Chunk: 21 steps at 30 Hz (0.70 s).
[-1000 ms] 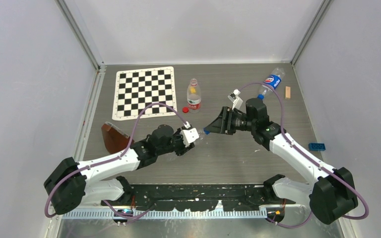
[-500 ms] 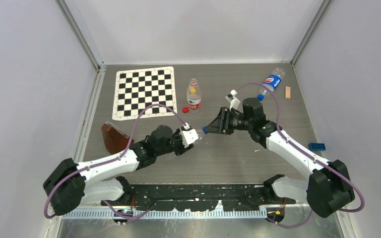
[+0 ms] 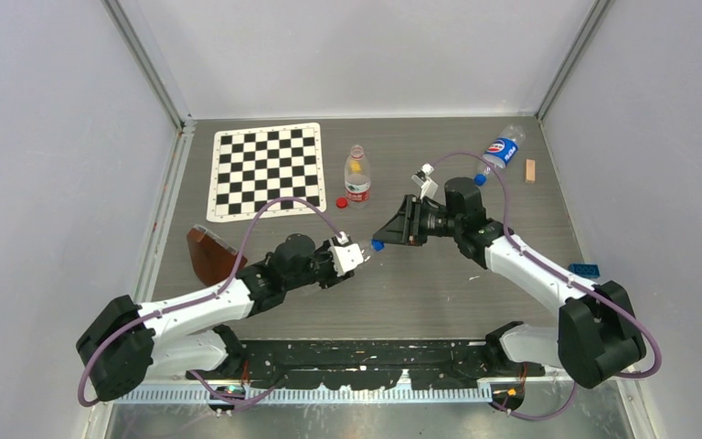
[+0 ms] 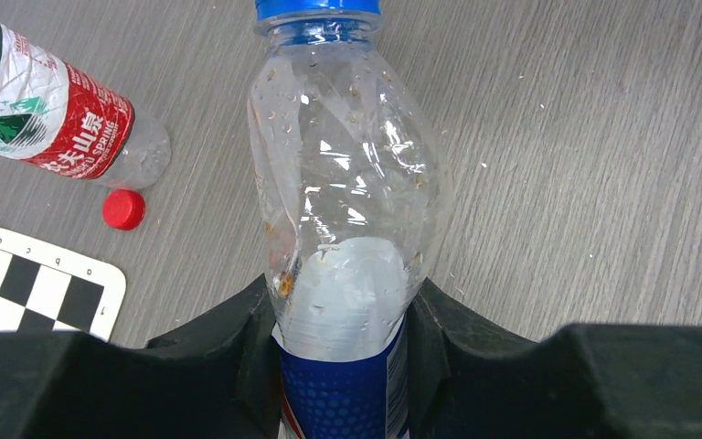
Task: Unscrew the bottle caps
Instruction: Unscrew the bottle cap from the plastic bottle.
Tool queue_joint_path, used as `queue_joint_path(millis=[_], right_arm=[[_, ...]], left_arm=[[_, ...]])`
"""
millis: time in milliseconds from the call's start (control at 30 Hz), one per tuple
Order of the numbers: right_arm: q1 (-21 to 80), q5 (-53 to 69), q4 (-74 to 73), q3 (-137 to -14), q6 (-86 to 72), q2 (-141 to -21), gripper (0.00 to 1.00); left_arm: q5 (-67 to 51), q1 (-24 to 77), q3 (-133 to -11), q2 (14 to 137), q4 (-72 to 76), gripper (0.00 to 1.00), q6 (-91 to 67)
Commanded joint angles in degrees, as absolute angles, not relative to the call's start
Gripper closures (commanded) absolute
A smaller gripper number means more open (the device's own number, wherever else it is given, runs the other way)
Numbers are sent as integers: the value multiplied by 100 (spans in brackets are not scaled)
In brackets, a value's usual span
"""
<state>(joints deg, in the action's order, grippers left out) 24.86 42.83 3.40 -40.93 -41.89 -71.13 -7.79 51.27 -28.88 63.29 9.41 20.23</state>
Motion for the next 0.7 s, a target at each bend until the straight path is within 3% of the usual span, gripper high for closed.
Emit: queue_joint_path(millis=[0, 167, 400, 533, 667], right_arm=[[2470, 4620, 569, -4252, -4051, -7103, 53], [2470, 4614, 494, -4245, -3965, -7063, 50], [2470, 4654, 514, -4217, -3951, -7069, 56], [2470, 4657, 492, -4187, -3889, -7031, 65], [2470, 4762, 513, -4158, -3866, -6979, 55]], left_arm=[[-816, 5150, -2938, 6271, 1211, 95, 2155], [-781, 5150, -2953, 6307, 1230, 95, 2128], [-761, 5150, -2934, 6305, 1230, 95, 2109], [-763, 5150, -2937, 6298, 1230, 95, 2109], [-777, 5150, -2921, 6280, 1250, 95, 2093]])
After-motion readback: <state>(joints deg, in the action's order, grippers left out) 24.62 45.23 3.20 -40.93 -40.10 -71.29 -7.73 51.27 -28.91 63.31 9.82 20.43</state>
